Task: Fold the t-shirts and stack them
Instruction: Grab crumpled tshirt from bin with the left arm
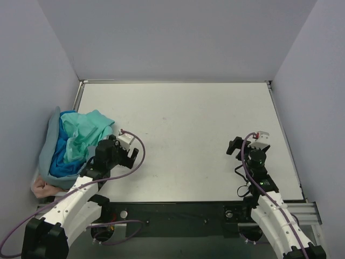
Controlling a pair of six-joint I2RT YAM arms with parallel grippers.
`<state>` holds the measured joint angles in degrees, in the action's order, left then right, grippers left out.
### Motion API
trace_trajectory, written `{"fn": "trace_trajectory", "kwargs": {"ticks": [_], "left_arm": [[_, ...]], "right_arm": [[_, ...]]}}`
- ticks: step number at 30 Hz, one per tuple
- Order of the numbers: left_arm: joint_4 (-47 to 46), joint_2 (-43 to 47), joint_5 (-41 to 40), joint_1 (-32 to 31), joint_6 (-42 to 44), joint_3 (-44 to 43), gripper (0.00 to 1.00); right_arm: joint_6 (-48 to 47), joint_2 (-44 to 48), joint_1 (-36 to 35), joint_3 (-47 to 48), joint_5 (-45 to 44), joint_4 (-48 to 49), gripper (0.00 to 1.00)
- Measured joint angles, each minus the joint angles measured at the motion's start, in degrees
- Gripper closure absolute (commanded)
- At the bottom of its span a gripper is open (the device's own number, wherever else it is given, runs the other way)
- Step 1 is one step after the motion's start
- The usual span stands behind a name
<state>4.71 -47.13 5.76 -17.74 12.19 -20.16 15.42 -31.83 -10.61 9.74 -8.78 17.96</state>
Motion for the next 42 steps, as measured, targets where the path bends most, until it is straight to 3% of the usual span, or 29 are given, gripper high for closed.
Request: {"fn": "trace_trajectory", "kwargs": {"ticks": [4, 7, 12, 15, 19, 21, 24, 30, 38, 40, 42], "left_arm": [[1.9, 0.0, -0.7, 0.8, -2.7, -3.1, 0.03], [5.5, -0.6, -0.4, 2.3, -2.7, -10.4, 0.03], [15.8, -5.8, 1.0, 4.4, -2.7, -29.1, 0.07], [26.6, -13.8, 1.0, 6.7, -2.7, -44.0, 0.13], [39.0, -26.5, 0.2, 15.1, -2.4, -64.0, 0.13], [42.0, -30.9, 0.3, 23.3, -2.3, -69.9, 0.11], [44.9, -32.9, -5.6, 31.8, -0.6, -70.4, 0.06], [45.8, -36.2, -14.9, 31.7, 5.0, -63.8, 0.07], [44.5, -46.2, -4.8, 29.5, 6.0, -65.0, 0.14], [44.2, -48.0, -4.0, 28.6, 6.0, -66.0, 0.19], [44.2, -50.5, -3.9, 28.4, 6.0, -67.4, 0.32]], "right_arm": [[2.9, 2.8, 0.0, 0.2, 0.0, -1.3, 0.0], [4.9, 4.0, 0.0, 4.0, 0.9, -5.3, 0.0], [6.1, 1.3, 0.0, 16.6, 9.4, -7.3, 0.0], [6.0, -4.0, 0.0, 26.8, 16.8, -8.9, 0.02], [5.8, -12.7, -0.3, 37.4, 26.2, -11.6, 0.05], [5.7, -16.1, -1.1, 40.1, 29.3, -13.1, 0.06], [5.1, -20.2, -3.2, 41.3, 31.8, -15.3, 0.06], [3.3, -23.5, -6.7, 41.3, 32.9, -17.4, 0.06], [0.3, -29.0, -10.2, 45.7, 32.7, -20.2, 0.07], [-0.6, -29.9, -11.0, 46.4, 32.1, -20.6, 0.07], [-1.0, -29.9, -11.6, 46.4, 31.5, -21.4, 0.07]]}}
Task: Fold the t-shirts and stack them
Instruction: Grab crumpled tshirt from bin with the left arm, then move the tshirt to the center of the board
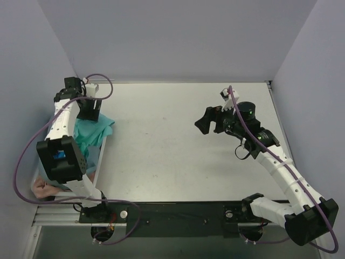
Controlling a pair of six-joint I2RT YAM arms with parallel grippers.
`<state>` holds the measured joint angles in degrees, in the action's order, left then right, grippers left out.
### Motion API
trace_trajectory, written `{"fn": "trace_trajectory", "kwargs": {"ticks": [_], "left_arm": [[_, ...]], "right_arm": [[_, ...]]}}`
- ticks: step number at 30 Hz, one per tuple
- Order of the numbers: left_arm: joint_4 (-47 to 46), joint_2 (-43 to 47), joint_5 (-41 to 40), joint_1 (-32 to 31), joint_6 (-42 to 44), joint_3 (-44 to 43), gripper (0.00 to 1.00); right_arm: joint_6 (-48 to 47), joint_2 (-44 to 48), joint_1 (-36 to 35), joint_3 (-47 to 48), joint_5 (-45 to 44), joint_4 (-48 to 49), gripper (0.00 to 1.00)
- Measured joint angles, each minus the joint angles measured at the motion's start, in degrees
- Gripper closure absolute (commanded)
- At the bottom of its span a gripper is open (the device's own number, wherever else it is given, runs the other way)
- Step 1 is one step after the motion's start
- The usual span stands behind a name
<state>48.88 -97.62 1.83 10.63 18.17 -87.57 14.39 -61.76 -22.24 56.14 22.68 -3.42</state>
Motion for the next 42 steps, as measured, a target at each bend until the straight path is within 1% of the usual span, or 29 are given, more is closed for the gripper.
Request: {"fn": "trace_trajectory", "kwargs": {"ticks": [2, 3, 4, 5, 7, 14, 16, 19, 22, 26, 29, 30, 32, 34, 36, 38, 40, 42], "left_arm": [[0.1, -2.8, -0.4, 0.1, -0.2, -1.5, 0.5], [0.3, -4.3, -0.6, 0.2, -0.1, -2.4, 0.65], [0.9, -6.1, -0.7, 0.3, -0.1, -3.9, 0.77], [1.4, -7.1, -0.9, 0.4, -0.6, -5.1, 1.0], [2.0, -8.2, -1.6, 0.4, -0.4, -7.5, 1.0], [3.7, -6.4, -3.9, 0.7, -0.2, -10.1, 1.0], [5.4, -5.3, -3.3, 0.7, 0.0, -13.0, 1.0], [6.3, -2.3, -0.2, 0.7, 0.0, -18.7, 1.0], [5.6, 2.4, 4.4, 0.7, -0.3, -26.1, 1.0], [5.2, 5.9, 11.5, 0.5, -1.9, -42.3, 1.0], [3.6, 7.6, 17.7, -0.1, -4.5, -52.0, 1.0], [3.1, 8.0, 19.3, -0.7, -5.1, -54.1, 1.0], [1.7, 8.8, 22.0, -4.3, -6.9, -57.1, 1.0], [0.6, 10.1, 23.9, -10.8, -7.8, -55.4, 1.0], [0.0, 11.3, 25.2, -17.4, -8.9, -49.8, 1.0], [0.1, 11.0, 25.9, -22.7, -10.2, -43.9, 1.0], [0.3, 8.5, 25.3, -27.4, -10.9, -39.3, 1.0], [-0.1, 3.9, 24.8, -32.3, -11.5, -35.9, 1.0]], "right_arm": [[-0.4, 0.0, -0.3, 0.0, -0.8, -0.5, 0.07], [-0.5, 0.0, -0.4, 0.0, -1.1, -0.7, 0.07], [-0.6, 0.0, -0.4, 0.0, -1.5, -0.8, 0.07], [-0.7, 0.0, -0.4, 0.0, -1.7, -0.8, 0.07], [-0.9, 0.0, -0.4, 0.0, -2.1, -1.0, 0.07], [-1.9, -1.0, -0.5, 2.9, -2.3, -2.2, 0.07], [-2.2, -1.2, -0.6, 3.8, -2.3, -2.2, 0.07], [-2.6, -1.7, -0.9, 5.5, -2.3, -2.2, 0.07], [-2.6, -2.0, -1.3, 7.1, -2.2, -2.2, 0.07], [-2.5, -2.0, -1.9, 8.2, -1.8, -1.9, 0.07], [-2.1, -2.0, -1.9, 8.2, -1.6, -1.9, 0.06], [-2.0, -2.0, -2.1, 8.2, -1.6, -1.9, 0.06], [-1.4, -1.9, -2.1, 8.2, -1.7, -1.9, 0.06], [-0.7, -1.8, -2.1, 8.2, -2.0, -2.1, 0.06], [-0.3, -1.8, -1.7, 8.7, -2.6, -3.1, 0.06], [0.1, -1.8, -1.3, 9.6, -3.0, -4.6, 0.06], [0.5, -1.6, -0.3, 10.5, -3.5, -6.1, 0.06], [0.8, -1.0, 1.1, 10.7, -4.0, -7.5, 0.06]]}}
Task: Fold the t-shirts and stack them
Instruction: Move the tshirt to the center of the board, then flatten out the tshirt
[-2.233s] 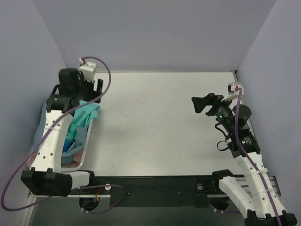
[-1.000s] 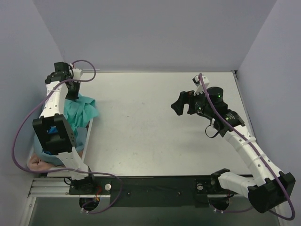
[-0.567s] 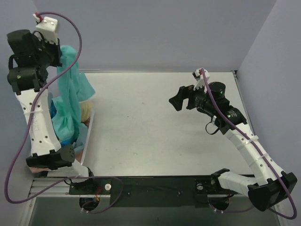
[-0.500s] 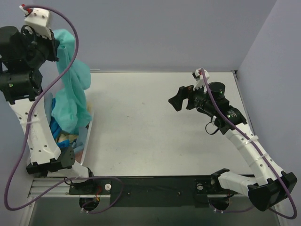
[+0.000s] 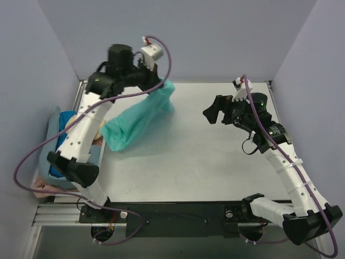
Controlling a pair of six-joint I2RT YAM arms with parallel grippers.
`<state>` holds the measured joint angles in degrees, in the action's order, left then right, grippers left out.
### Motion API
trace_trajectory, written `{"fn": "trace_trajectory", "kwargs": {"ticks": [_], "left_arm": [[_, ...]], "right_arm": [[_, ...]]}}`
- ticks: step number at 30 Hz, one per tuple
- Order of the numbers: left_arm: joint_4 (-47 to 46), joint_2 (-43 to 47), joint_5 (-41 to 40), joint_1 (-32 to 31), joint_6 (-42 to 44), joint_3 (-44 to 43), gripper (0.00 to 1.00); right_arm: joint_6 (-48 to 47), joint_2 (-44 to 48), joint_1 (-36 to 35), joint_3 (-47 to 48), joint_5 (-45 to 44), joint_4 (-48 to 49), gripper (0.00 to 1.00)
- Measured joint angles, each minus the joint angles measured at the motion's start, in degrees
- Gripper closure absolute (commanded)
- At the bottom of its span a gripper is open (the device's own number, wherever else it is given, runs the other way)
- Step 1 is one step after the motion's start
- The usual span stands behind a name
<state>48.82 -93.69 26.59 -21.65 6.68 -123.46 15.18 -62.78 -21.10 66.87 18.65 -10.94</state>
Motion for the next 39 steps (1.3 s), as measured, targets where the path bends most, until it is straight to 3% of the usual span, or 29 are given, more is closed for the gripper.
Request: {"fn": "trace_trajectory", "kwargs": {"ticks": [7, 8, 9, 10, 11, 17, 20, 22, 24, 26, 30, 31, 36, 39], "left_arm": [[-2.7, -18.7, -0.5, -14.0, -2.5, 4.9, 1.0], [-3.4, -20.4, -0.5, -15.1, -2.7, 4.9, 0.85], [-4.4, -22.1, -0.2, -16.5, -3.0, 4.9, 0.62], [-5.5, -23.6, 0.5, -17.8, -3.3, 4.9, 0.15], [-6.6, -25.0, 1.4, -18.8, -3.5, 4.9, 0.12], [-8.2, -28.7, 6.1, -20.1, -6.3, 3.1, 0.1], [-8.8, -27.6, 6.3, -17.0, -6.4, 1.6, 0.09], [-8.7, -25.1, 5.3, -12.0, -6.1, 1.6, 0.09], [-8.9, -22.1, 3.5, -6.1, -5.3, 2.8, 0.11], [-8.6, -17.7, 0.9, 1.0, -4.4, 5.8, 0.2], [-8.1, -9.6, -4.1, 12.7, -3.3, 16.4, 0.31], [-7.9, -8.0, -5.0, 14.1, -3.0, 19.9, 0.31], [-7.2, -5.5, -8.7, 14.7, 0.2, 36.9, 0.26], [-6.6, -7.9, -11.8, 13.8, 1.7, 41.5, 0.25]], "right_arm": [[2.6, 1.8, 8.9, 0.1, -4.1, -9.1, 0.08], [2.6, 1.9, 9.0, 0.1, -4.8, -10.4, 0.08], [2.6, 2.2, 9.0, 0.1, -5.9, -12.2, 0.08], [2.6, 2.6, 9.0, 0.1, -6.6, -13.7, 0.08], [2.6, 3.3, 9.0, 0.1, -7.3, -15.0, 0.08], [2.0, 9.6, 8.9, -0.6, -9.2, -19.0, 0.08], [1.3, 9.6, 6.9, 0.1, -10.4, -19.9, 0.07], [0.3, 7.0, 1.9, 1.6, -12.1, -19.9, 0.07], [-1.3, 2.0, -3.9, 3.7, -12.9, -19.7, 0.08], [-3.2, -4.6, -8.1, 6.4, -12.9, -19.3, 0.09], [-6.5, -20.2, -9.7, 12.0, -14.5, -19.8, 0.16], [-7.5, -23.9, -9.5, 14.0, -15.8, -20.7, 0.21], [-10.3, -39.2, -9.2, 25.5, -18.7, -24.5, 0.22], [-10.4, -42.3, -9.7, 27.1, -18.9, -25.0, 0.22]]}}
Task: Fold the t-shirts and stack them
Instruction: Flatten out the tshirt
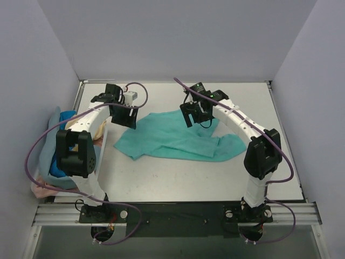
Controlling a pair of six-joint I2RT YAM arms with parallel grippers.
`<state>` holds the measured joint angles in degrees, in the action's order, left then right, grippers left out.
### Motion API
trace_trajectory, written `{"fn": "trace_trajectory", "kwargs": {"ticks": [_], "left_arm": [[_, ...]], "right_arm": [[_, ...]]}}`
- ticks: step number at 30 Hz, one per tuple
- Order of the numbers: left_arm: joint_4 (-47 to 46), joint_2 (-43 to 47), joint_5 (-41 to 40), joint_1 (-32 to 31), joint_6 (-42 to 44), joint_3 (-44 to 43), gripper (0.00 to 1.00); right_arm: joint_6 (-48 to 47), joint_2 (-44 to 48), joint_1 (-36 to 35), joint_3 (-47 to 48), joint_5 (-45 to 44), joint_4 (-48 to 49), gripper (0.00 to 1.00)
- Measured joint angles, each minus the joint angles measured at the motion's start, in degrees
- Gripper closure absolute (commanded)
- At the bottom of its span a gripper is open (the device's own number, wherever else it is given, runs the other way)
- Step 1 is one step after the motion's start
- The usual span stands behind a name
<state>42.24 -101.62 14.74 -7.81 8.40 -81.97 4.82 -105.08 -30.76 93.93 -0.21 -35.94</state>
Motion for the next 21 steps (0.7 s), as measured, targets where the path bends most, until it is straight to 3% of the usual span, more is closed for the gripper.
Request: {"fn": "trace_trajectory", "kwargs": {"ticks": [10, 12, 14, 15, 21], "left_arm": [[-1.3, -14.1, -3.4, 0.1, 1.5, -2.8, 0.27], [-1.2, -16.3, -3.4, 0.1, 1.7, -4.5, 0.4], [-0.3, -18.0, -3.5, 0.1, 1.7, -7.1, 0.76], [0.3, -18.9, -3.4, 0.1, 1.6, -8.3, 1.0], [4.4, -20.4, -0.2, 0.5, 2.1, -11.7, 1.0]], "right_arm": [[0.9, -0.7, -0.5, -4.1, 0.2, -1.4, 0.23], [1.1, -0.7, -0.5, -5.5, 0.2, -1.6, 0.23], [1.1, -0.6, -0.5, -6.4, 0.1, -1.6, 0.22], [1.1, -0.6, -0.5, -6.7, 0.0, -1.5, 0.22], [1.3, 1.0, 0.0, -7.3, -0.1, -0.7, 0.2]]}}
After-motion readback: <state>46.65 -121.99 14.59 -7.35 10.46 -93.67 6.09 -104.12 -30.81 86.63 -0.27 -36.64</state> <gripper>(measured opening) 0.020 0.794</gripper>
